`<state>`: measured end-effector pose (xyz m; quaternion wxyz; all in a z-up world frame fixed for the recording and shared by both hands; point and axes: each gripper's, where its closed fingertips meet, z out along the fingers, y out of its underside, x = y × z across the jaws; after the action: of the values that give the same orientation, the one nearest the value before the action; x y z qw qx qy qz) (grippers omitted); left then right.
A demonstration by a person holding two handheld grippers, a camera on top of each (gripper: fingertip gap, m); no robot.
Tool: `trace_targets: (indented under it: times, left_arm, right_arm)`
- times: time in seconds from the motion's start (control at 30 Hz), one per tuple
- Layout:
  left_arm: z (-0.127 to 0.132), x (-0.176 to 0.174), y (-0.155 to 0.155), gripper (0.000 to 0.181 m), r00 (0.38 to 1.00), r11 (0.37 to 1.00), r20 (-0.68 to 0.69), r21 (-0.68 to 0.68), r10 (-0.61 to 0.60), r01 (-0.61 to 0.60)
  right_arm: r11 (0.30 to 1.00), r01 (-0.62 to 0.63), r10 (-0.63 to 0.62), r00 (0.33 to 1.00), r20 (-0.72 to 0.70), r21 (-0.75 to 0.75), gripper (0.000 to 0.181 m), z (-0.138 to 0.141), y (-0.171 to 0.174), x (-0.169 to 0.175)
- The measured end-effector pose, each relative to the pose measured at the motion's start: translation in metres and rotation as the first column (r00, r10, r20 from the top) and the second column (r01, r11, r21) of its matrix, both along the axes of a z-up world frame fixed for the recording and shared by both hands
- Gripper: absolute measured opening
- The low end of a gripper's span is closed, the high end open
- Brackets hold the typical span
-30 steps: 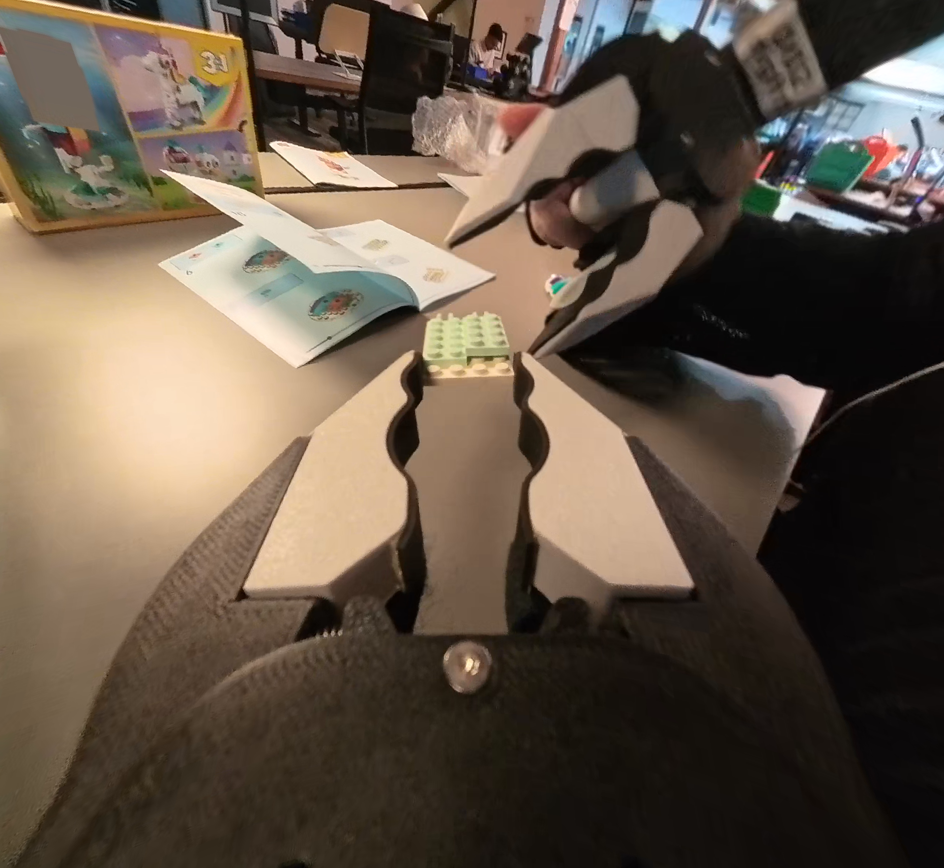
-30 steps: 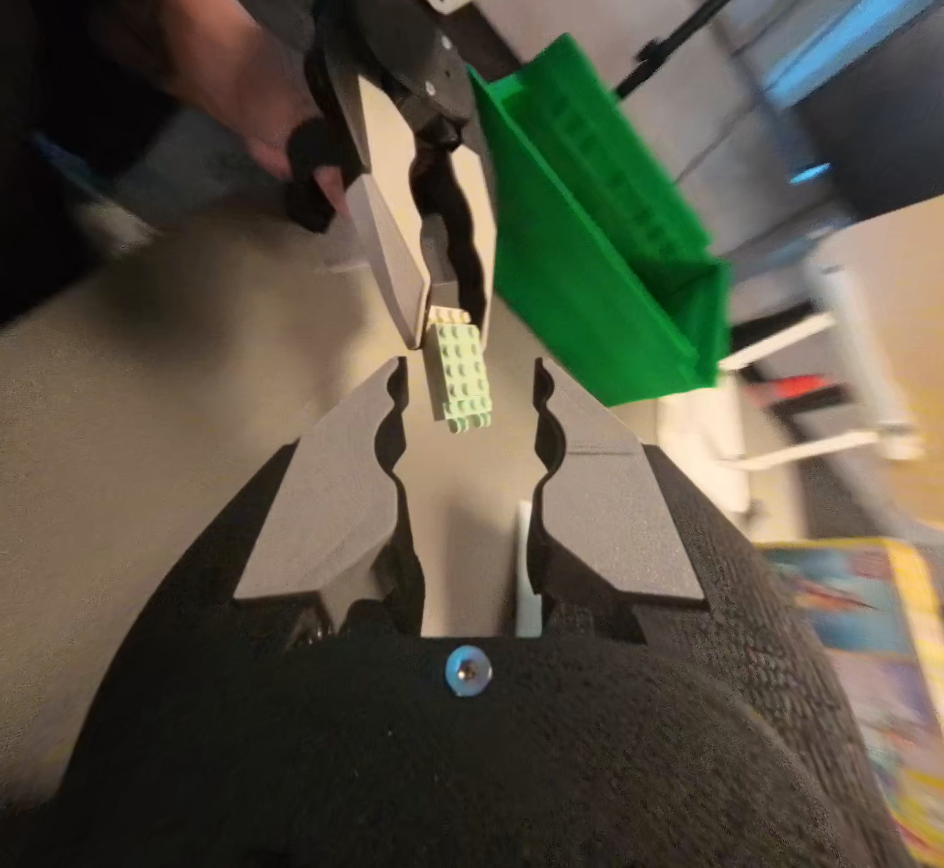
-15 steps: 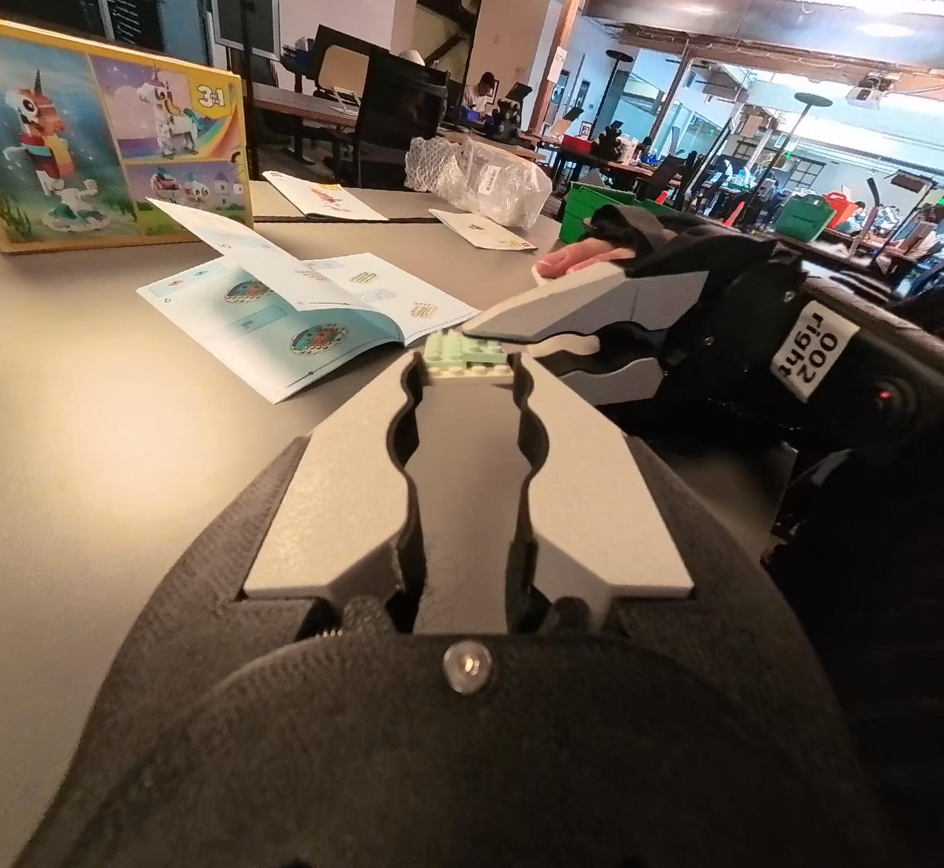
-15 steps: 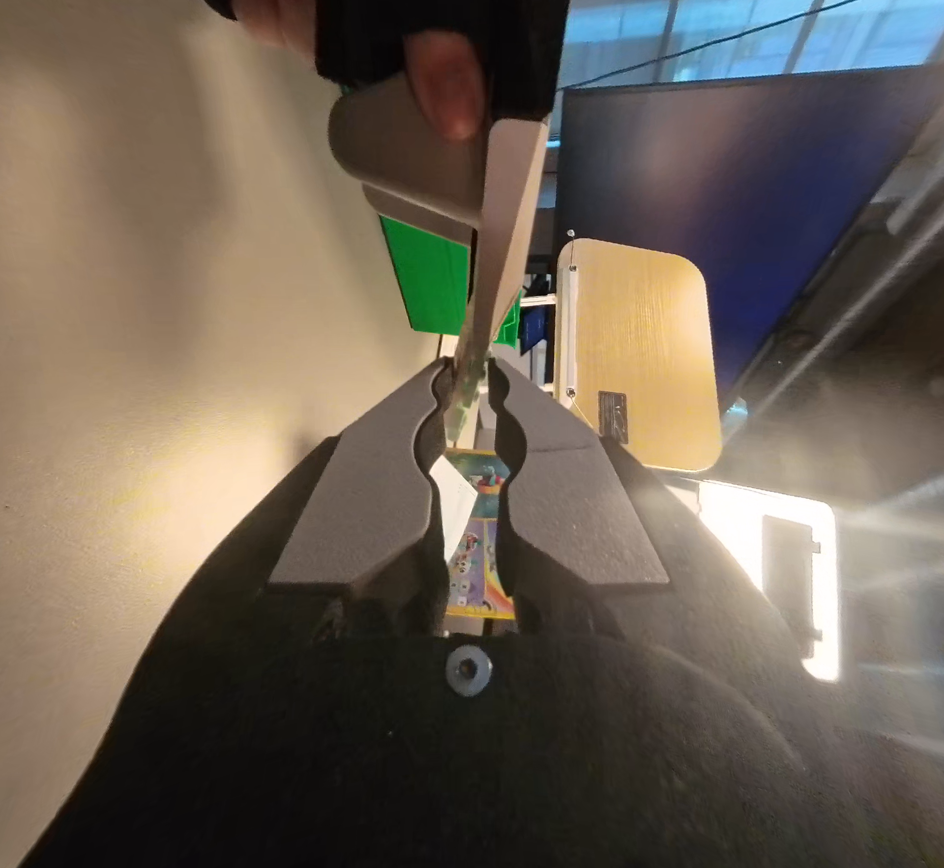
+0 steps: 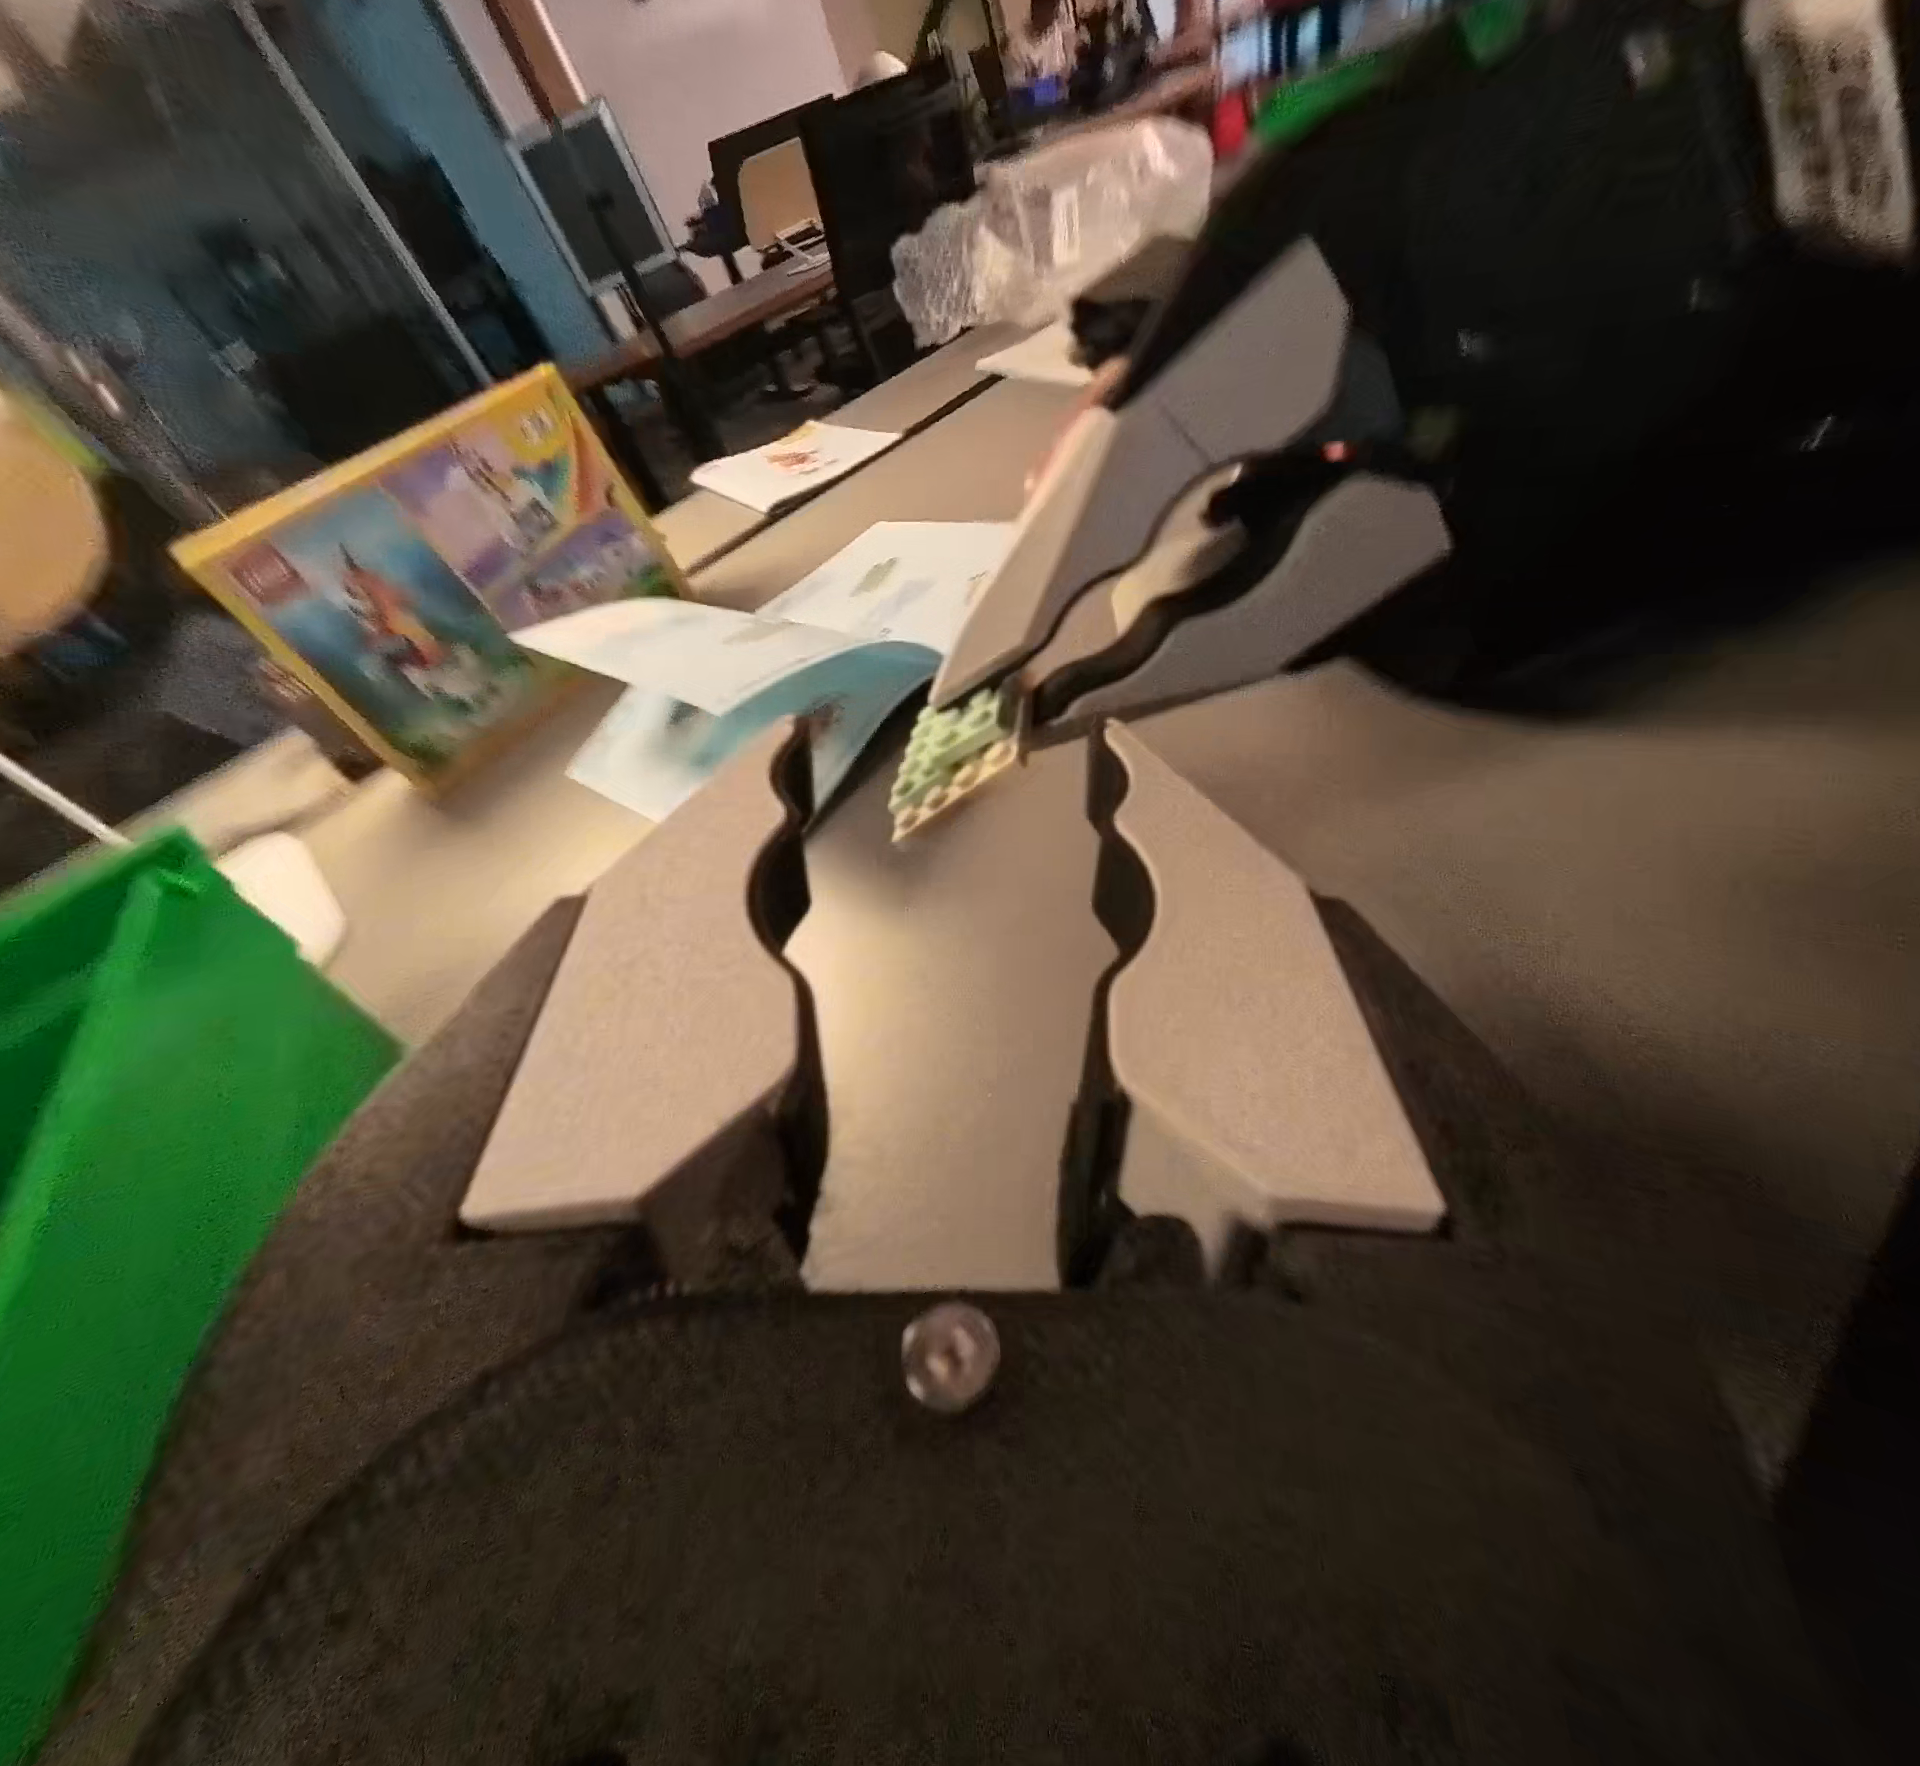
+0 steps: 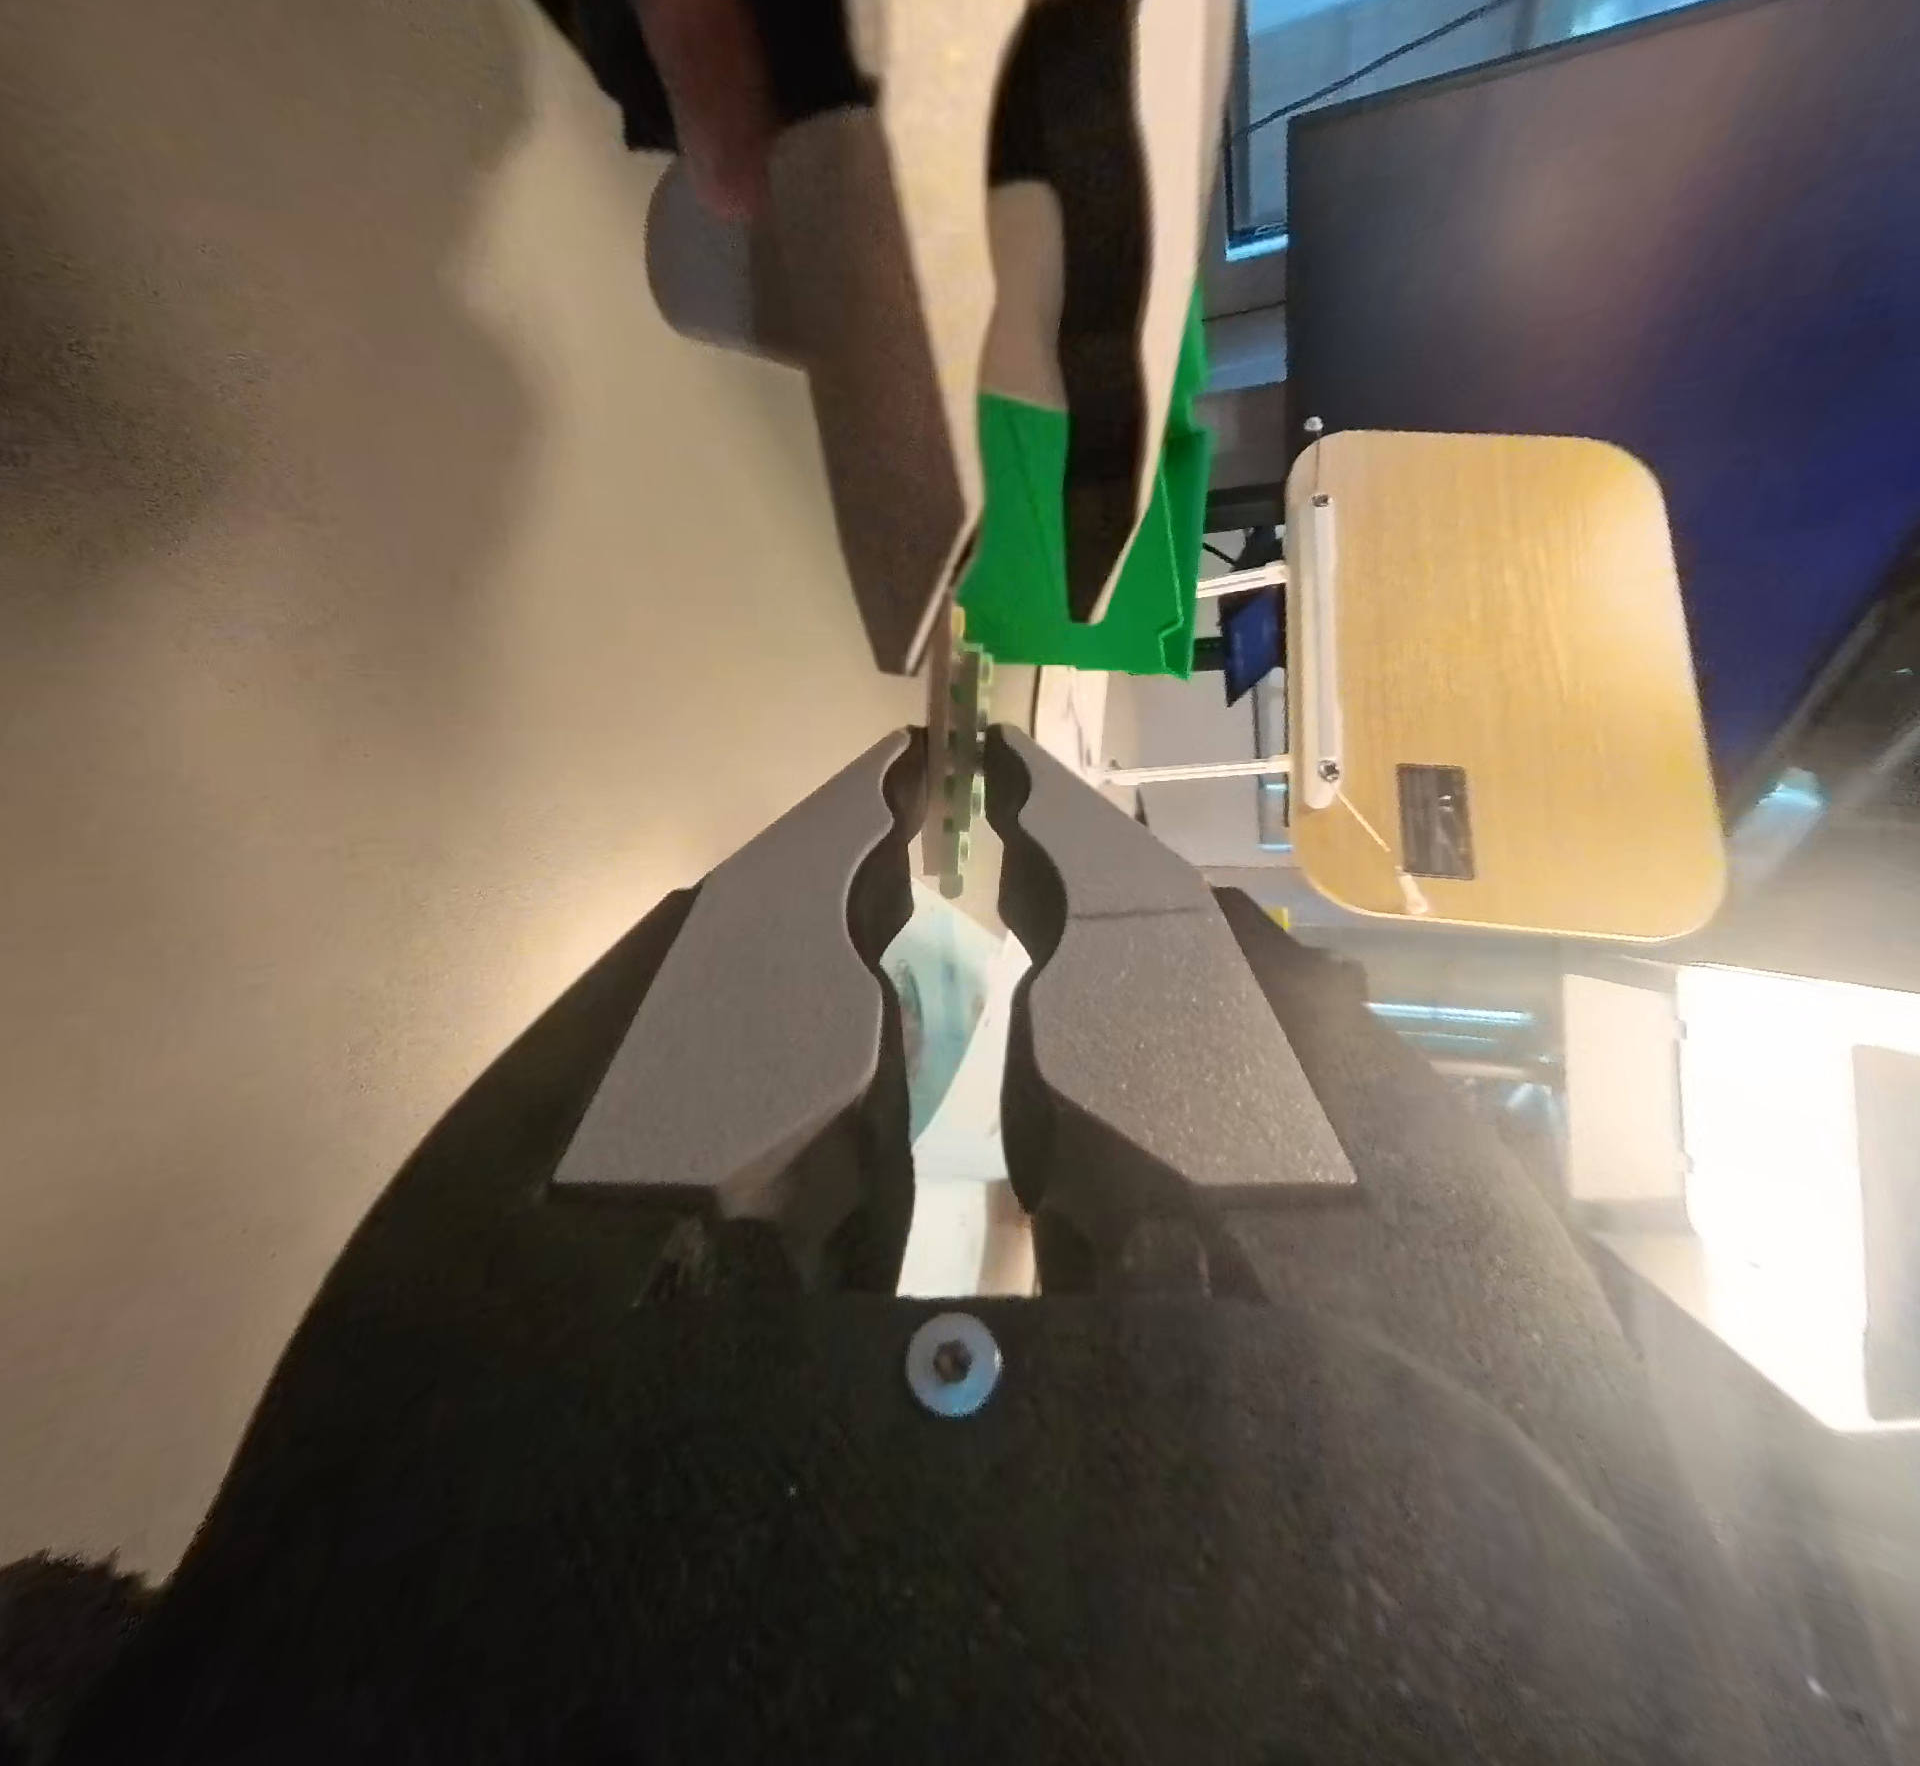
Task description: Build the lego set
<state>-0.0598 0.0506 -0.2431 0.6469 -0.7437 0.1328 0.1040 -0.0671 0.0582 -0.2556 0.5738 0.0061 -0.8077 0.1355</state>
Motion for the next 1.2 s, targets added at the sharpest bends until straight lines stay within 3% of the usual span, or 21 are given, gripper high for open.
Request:
trace_targets:
  times: [0.1,0.17,0.3,0.7,0.93,1.2]
  left_arm:
    - [-0.015,-0.002,0.002,0.048,0.965,0.995,-0.262,-0.087,0.027,-0.052]
    - [-0.026,-0.010,0.005,0.044,0.949,0.983,-0.313,-0.151,0.050,-0.101]
    - [-0.026,-0.010,0.007,0.011,0.949,0.983,-0.311,-0.147,0.055,-0.105]
    - [-0.032,-0.010,0.010,0.009,0.942,0.970,-0.326,-0.191,0.081,-0.150]
    - [-0.039,-0.010,0.009,0.008,0.908,0.964,-0.412,-0.204,0.075,-0.172]
    - [-0.045,-0.008,0.010,0.011,0.940,0.962,-0.338,-0.237,0.051,-0.137]
  right_arm:
    - [1.000,-0.013,0.013,0.999,0.029,-0.029,0.009,-0.004,-0.001,0.002]
    - [0.997,-0.029,0.033,0.998,0.047,-0.070,0.009,-0.005,-0.004,0.004]
    - [0.991,-0.047,0.055,0.996,0.064,-0.125,0.009,-0.005,-0.005,0.006]
    - [0.998,-0.064,0.066,0.997,0.051,-0.028,0.010,-0.008,-0.002,0.009]
    - [0.998,-0.041,0.036,0.996,0.085,0.051,0.009,-0.016,-0.003,0.009]
    - [0.999,-0.024,0.017,0.989,0.148,0.044,0.008,-0.020,-0.002,0.009]
